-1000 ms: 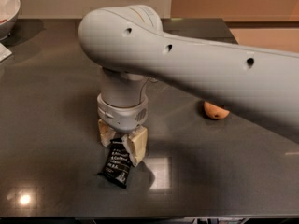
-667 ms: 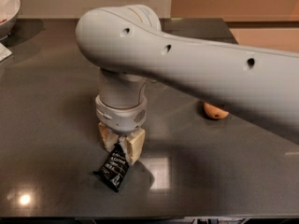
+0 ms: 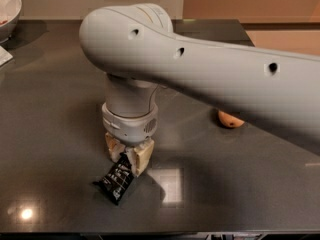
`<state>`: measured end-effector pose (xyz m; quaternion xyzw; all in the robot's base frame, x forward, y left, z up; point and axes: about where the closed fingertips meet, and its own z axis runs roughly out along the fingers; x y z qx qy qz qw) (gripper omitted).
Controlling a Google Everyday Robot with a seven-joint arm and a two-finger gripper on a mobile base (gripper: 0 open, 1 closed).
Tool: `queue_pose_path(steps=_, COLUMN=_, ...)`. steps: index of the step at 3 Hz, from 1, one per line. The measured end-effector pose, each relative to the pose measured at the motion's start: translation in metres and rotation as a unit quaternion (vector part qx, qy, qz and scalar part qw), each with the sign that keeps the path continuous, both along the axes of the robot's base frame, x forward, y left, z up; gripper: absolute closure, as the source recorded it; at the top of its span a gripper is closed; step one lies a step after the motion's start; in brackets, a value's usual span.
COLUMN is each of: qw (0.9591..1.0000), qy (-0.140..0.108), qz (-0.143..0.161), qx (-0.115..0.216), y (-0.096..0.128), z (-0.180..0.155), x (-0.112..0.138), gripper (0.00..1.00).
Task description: Move rxbar chocolate near orange
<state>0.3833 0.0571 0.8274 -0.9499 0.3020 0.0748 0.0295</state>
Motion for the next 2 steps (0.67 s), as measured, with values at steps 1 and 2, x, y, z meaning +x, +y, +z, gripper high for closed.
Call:
queue_pose_path(steps=1, qw=0.9998, qy=-0.010, qz=-0.016, qx=-0.002, y=-0.012, z=0.013, x=0.004, gripper=1.00)
queue_pose_path(steps=2, qw=0.9987, qy=-0.026, qz=-0.043, qx=-0.009, y=-0.036, z=0.032, x=0.012, gripper=1.00)
